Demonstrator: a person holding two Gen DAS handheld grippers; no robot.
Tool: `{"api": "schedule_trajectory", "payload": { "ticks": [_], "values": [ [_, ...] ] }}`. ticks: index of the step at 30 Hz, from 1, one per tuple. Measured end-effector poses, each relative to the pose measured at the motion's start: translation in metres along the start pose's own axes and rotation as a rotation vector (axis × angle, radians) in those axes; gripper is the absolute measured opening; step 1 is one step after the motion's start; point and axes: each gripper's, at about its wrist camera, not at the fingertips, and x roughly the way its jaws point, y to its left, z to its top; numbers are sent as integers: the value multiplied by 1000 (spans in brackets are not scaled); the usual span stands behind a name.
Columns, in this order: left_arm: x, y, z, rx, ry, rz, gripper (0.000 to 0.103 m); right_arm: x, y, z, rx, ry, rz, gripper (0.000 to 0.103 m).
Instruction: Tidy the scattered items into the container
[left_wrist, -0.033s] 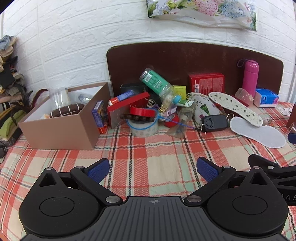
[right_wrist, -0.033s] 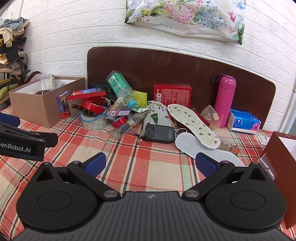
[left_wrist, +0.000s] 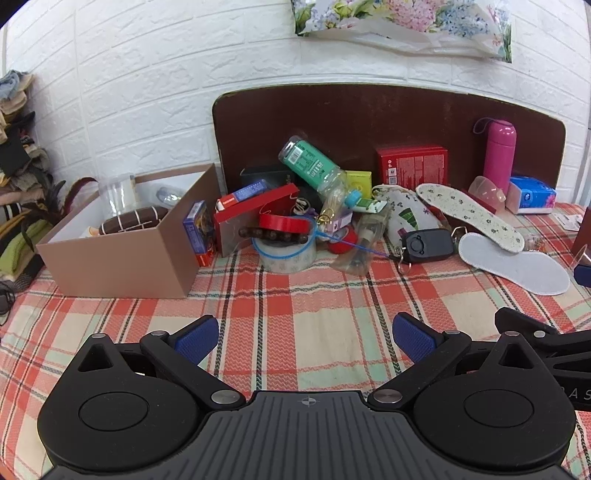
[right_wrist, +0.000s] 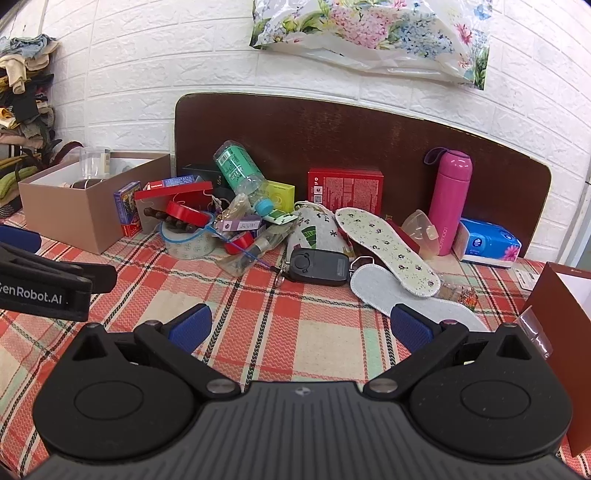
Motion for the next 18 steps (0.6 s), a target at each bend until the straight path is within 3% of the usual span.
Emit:
{"api": "schedule_trajectory", "payload": {
  "ticks": [18],
  "values": [
    [-2,0,-5,-14,14,0,103,-3,4,-2,22,8,-13,102]
  ]
}}
